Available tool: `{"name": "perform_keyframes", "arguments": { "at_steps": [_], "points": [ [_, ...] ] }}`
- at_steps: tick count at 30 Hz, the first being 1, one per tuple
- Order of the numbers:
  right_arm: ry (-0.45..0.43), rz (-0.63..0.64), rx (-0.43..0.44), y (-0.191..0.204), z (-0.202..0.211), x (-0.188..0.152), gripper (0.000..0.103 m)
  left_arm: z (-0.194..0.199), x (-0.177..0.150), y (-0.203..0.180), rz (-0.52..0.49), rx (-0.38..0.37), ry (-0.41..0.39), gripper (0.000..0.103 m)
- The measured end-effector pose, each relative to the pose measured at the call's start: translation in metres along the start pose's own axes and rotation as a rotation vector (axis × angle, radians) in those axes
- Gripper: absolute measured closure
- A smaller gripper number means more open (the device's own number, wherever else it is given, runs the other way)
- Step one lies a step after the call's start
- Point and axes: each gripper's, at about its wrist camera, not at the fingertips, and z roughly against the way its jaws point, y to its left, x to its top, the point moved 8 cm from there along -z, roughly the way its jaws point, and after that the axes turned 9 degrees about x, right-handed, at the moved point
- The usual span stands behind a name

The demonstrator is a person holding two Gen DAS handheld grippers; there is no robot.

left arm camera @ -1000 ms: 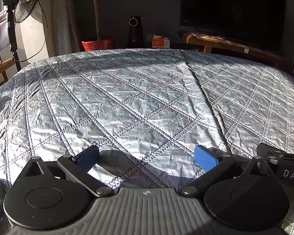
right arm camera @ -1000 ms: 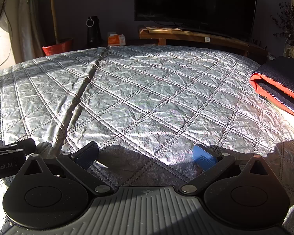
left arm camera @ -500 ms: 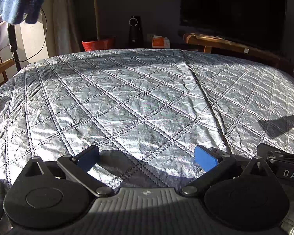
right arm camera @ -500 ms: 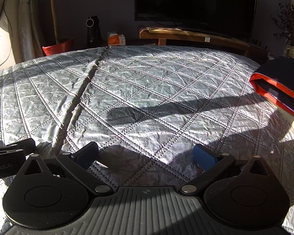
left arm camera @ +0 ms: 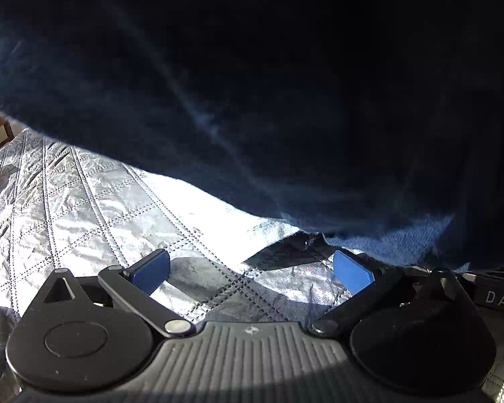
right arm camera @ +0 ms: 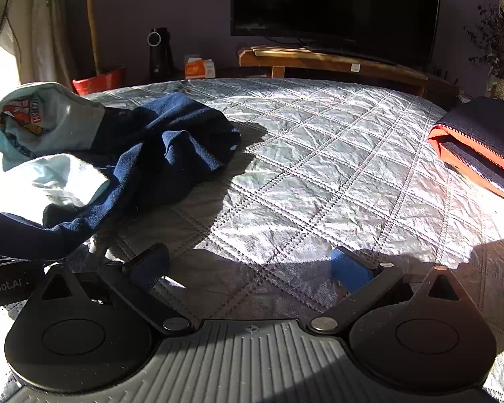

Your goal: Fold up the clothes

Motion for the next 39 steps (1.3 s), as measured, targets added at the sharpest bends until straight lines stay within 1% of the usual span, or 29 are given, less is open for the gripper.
{"name": "perform_keyframes", "arguments": {
  "at_steps": [39],
  "points": [
    [0.000, 0.001, 0.000, 0.001, -0.001, 0.000, 0.000, 0.002, 0.001, -0.010, -0.004, 0.000, 0.000, 0.000]
  ]
}}
